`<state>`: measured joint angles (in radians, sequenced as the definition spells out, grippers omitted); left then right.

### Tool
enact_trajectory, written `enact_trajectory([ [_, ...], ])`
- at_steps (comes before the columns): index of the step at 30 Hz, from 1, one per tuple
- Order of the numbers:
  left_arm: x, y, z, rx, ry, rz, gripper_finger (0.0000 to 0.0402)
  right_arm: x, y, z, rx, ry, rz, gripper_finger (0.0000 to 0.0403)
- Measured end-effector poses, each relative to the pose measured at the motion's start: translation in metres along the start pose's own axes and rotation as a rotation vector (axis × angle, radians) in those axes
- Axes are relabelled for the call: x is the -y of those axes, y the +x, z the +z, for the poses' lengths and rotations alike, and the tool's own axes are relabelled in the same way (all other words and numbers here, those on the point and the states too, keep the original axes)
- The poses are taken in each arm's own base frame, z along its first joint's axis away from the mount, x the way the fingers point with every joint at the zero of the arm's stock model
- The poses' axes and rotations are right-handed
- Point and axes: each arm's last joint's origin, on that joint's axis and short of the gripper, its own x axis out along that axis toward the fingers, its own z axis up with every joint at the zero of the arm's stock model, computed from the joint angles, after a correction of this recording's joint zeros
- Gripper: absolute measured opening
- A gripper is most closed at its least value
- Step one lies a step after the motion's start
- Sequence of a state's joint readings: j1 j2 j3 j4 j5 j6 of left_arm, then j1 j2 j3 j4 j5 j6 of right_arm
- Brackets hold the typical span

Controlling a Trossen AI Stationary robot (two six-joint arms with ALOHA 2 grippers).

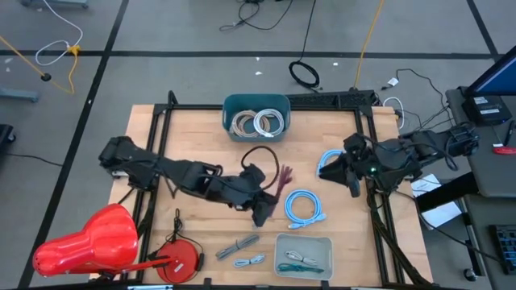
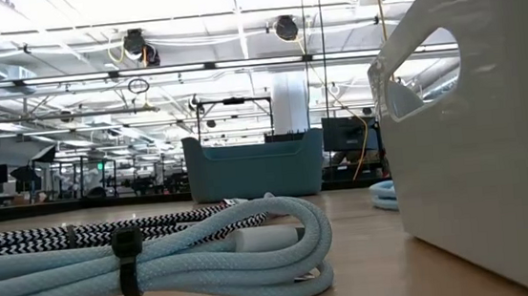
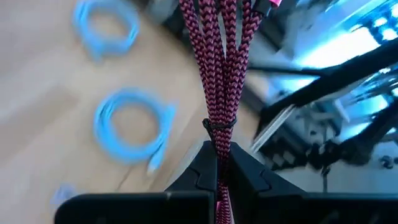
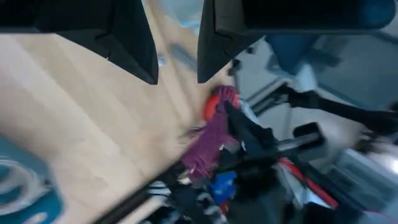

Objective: Pick & Place USB Port
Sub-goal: Put the red patterned charger cable into the gray bin

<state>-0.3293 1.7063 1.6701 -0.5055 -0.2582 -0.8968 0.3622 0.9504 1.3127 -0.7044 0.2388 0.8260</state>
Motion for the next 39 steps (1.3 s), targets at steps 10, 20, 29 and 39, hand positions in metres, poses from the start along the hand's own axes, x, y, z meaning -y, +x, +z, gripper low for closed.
enact_trajectory([
  [10,0.048,0.022,0.009,-0.089,0.164,-0.027,0.0011,0.006,0.034,-0.026,0.026,0.173,0.383,0.0105],
  [20,0.047,0.101,-0.031,-0.41,0.231,-0.106,0.0011,0.029,0.046,-0.056,0.086,0.326,0.65,0.0105],
  [29,0.03,0.13,-0.043,-0.575,0.283,-0.2,0.0011,0.032,0.038,-0.055,0.163,0.287,0.647,0.0105],
  [39,0.007,0.165,-0.056,-0.659,0.314,-0.22,0.0011,0.036,0.039,-0.056,0.191,0.281,0.584,0.0105],
])
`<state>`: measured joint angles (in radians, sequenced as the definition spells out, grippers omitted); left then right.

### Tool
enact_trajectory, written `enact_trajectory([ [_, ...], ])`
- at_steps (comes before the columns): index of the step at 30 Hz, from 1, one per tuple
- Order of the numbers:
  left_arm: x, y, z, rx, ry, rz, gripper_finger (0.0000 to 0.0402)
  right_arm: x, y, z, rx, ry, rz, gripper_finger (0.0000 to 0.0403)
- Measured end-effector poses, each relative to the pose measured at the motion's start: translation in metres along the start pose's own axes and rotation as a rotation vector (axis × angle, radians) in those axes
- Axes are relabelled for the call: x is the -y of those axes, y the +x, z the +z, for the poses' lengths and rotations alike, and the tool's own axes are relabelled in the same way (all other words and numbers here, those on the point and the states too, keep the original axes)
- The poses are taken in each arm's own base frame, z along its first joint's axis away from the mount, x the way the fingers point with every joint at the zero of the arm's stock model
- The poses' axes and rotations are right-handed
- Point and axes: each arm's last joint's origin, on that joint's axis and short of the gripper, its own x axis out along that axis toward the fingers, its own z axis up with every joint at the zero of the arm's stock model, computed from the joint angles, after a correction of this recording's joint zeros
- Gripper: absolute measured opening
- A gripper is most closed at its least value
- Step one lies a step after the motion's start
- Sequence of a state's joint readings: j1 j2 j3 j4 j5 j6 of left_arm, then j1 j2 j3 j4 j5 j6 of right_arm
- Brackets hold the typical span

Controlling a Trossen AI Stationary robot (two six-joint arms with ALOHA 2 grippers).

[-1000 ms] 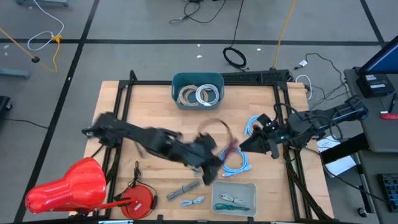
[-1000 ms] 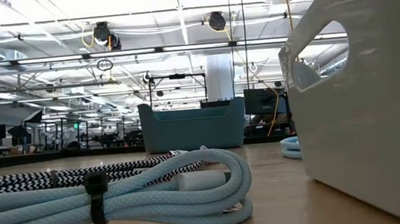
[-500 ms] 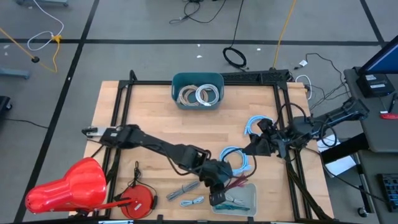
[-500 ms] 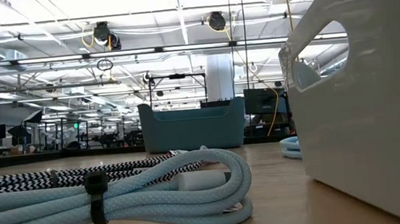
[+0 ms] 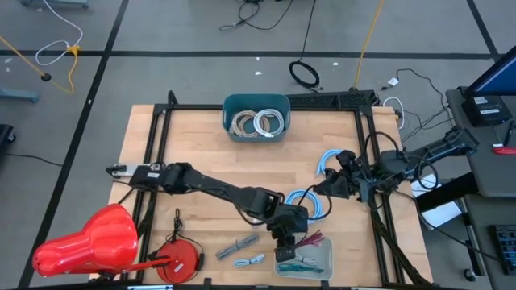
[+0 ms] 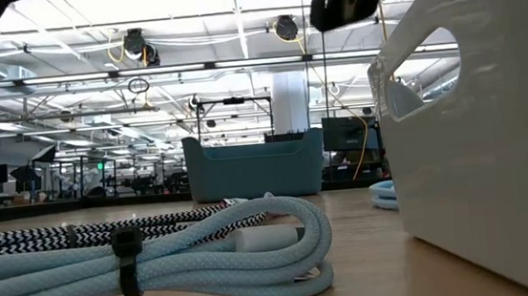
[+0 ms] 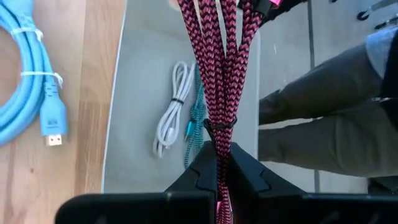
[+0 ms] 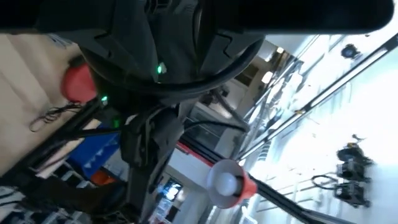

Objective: Pick & Place USB Port
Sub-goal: Put the red patterned charger cable into the gray bin, then put the purple charger cable into the gray bin

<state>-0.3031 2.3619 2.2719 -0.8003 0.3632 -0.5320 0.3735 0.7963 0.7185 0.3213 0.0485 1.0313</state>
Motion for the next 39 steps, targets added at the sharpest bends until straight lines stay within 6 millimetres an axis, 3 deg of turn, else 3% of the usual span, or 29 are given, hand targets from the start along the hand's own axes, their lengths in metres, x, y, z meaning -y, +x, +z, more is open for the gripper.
enact_trajectory([
  [6,-0.007,0.012,-0.003,-0.026,0.014,0.021,0.0011,0.002,0.0,-0.001,-0.003,0.001,-0.022,0.0105],
  [21,-0.008,0.011,-0.001,-0.021,0.033,0.008,0.0012,0.002,-0.003,0.0,0.011,0.0,-0.042,0.0105],
  [31,-0.005,0.011,0.004,0.03,0.041,-0.012,0.0125,0.001,-0.004,0.001,0.013,0.001,-0.04,0.0105],
  [39,-0.013,0.005,0.004,0.05,-0.036,0.095,0.0149,0.003,-0.004,0.0,0.0,0.001,-0.057,0.0105],
])
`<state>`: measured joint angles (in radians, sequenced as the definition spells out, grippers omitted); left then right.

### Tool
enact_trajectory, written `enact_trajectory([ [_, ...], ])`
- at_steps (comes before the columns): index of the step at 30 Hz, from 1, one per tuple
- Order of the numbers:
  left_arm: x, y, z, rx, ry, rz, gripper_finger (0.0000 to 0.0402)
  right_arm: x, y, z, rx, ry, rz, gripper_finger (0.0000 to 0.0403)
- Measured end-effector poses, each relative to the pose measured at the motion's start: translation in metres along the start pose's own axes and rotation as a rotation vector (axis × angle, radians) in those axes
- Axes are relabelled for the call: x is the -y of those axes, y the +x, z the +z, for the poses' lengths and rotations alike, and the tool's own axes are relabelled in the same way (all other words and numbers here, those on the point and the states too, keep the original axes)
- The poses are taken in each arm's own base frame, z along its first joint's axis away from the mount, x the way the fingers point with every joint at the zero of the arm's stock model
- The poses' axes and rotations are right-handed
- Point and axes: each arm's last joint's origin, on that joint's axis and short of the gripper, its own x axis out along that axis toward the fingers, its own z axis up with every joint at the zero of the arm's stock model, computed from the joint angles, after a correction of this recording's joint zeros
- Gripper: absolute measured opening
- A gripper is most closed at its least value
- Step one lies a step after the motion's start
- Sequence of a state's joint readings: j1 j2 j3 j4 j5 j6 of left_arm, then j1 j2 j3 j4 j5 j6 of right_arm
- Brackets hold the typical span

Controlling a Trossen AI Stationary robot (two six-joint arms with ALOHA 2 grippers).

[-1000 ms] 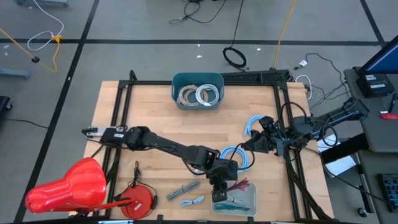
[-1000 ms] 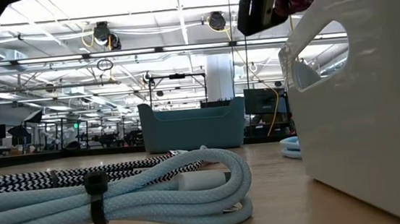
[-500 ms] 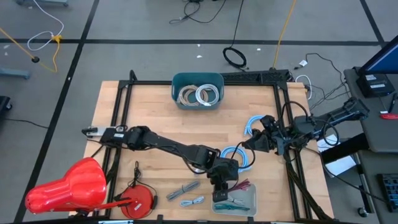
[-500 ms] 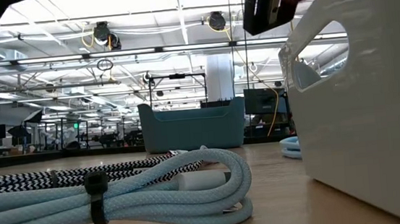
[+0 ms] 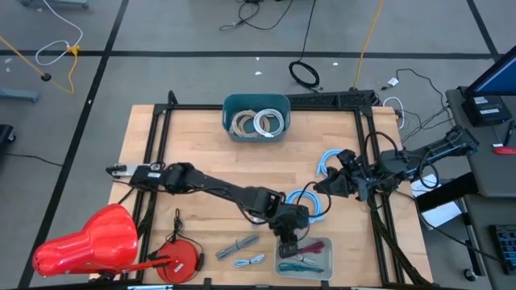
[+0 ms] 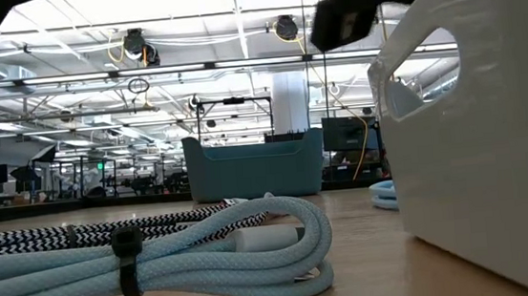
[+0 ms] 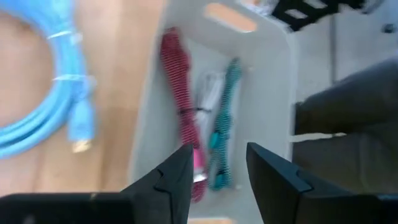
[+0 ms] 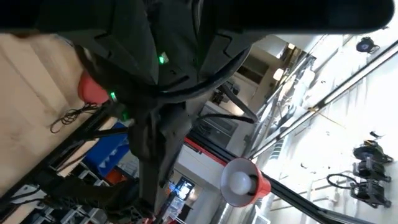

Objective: Pick & Place USB Port
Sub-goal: Put the purple charger cable into the gray bin

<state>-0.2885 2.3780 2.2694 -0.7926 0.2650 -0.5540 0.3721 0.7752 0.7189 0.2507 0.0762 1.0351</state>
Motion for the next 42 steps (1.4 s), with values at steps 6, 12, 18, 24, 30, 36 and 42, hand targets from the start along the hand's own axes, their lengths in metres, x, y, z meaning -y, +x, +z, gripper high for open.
enact_trajectory([
  [6,-0.005,-0.043,0.007,0.02,-0.094,0.081,0.0128,0.007,-0.002,-0.005,-0.07,-0.005,-0.066,0.0105],
  [12,0.009,-0.092,0.006,0.094,-0.135,0.145,0.0115,0.018,-0.006,-0.013,-0.171,-0.013,-0.187,0.0105],
  [18,0.013,-0.126,-0.004,0.159,-0.303,0.311,0.0115,0.037,-0.014,-0.023,-0.296,-0.025,-0.394,0.0105],
  [24,-0.005,-0.124,-0.031,0.058,-0.685,0.578,0.0115,0.047,-0.021,-0.028,-0.358,-0.014,-0.512,0.0105],
  [30,-0.029,-0.084,-0.062,-0.067,-0.721,0.75,0.0115,0.049,-0.023,-0.029,-0.37,-0.013,-0.536,0.0105],
  [36,-0.053,-0.036,-0.079,-0.085,-0.733,0.639,0.0115,0.046,-0.02,-0.028,-0.348,-0.016,-0.493,0.0105],
  [42,-0.065,-0.019,-0.082,-0.031,-0.704,0.577,0.0116,0.046,-0.02,-0.027,-0.344,-0.017,-0.493,0.0105],
])
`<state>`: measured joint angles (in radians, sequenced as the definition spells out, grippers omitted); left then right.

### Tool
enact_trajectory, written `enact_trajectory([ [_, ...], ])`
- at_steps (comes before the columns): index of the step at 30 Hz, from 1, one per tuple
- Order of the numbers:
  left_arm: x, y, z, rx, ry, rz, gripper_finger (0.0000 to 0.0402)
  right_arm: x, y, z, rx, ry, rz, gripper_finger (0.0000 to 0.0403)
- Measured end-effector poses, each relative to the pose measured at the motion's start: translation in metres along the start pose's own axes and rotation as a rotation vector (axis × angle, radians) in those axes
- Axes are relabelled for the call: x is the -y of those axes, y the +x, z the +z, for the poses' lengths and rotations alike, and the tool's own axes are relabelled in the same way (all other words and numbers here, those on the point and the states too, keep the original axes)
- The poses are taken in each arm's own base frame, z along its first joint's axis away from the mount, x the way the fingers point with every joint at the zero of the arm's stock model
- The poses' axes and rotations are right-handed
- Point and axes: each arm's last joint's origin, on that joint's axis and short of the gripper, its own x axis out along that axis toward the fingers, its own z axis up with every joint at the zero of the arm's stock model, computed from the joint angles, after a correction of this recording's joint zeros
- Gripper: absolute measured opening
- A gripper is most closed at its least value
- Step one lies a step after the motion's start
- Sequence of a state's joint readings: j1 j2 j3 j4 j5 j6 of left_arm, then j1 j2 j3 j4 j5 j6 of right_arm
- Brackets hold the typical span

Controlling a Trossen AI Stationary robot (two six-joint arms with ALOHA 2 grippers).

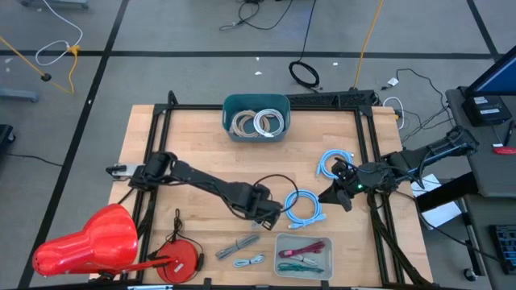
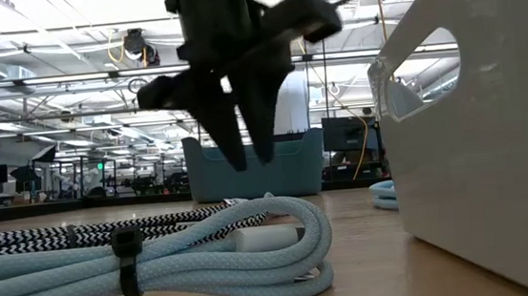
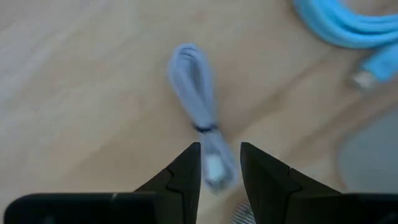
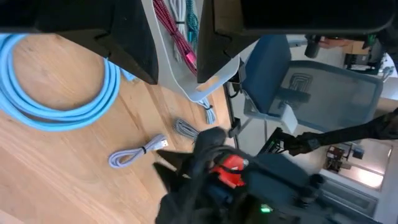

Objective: Pick & Place USB Port
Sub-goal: Put the purple charger cable into the gray bin

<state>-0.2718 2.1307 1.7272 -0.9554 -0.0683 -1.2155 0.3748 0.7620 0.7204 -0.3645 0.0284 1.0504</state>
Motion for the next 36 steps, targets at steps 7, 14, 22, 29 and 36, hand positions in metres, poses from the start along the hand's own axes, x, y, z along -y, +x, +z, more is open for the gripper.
enact_trajectory([
  [7,-0.008,0.007,0.014,-0.013,0.022,0.0,0.0119,0.0,0.0,0.0,0.001,0.001,0.0,0.0105],
  [14,-0.005,0.007,0.019,-0.004,0.028,-0.049,0.0133,0.0,0.0,0.0,0.001,0.001,0.0,0.0105],
  [22,-0.005,0.015,0.014,-0.049,0.036,-0.032,0.0134,0.0,0.0,0.0,0.001,0.0,-0.002,0.0105],
  [29,-0.003,0.036,0.008,-0.103,0.036,-0.009,0.0134,0.0,0.0,0.0,0.003,-0.003,-0.004,0.0105],
  [36,-0.002,0.043,0.004,-0.097,0.033,0.01,0.0134,0.0,0.0,0.0,0.003,-0.001,-0.004,0.0105],
])
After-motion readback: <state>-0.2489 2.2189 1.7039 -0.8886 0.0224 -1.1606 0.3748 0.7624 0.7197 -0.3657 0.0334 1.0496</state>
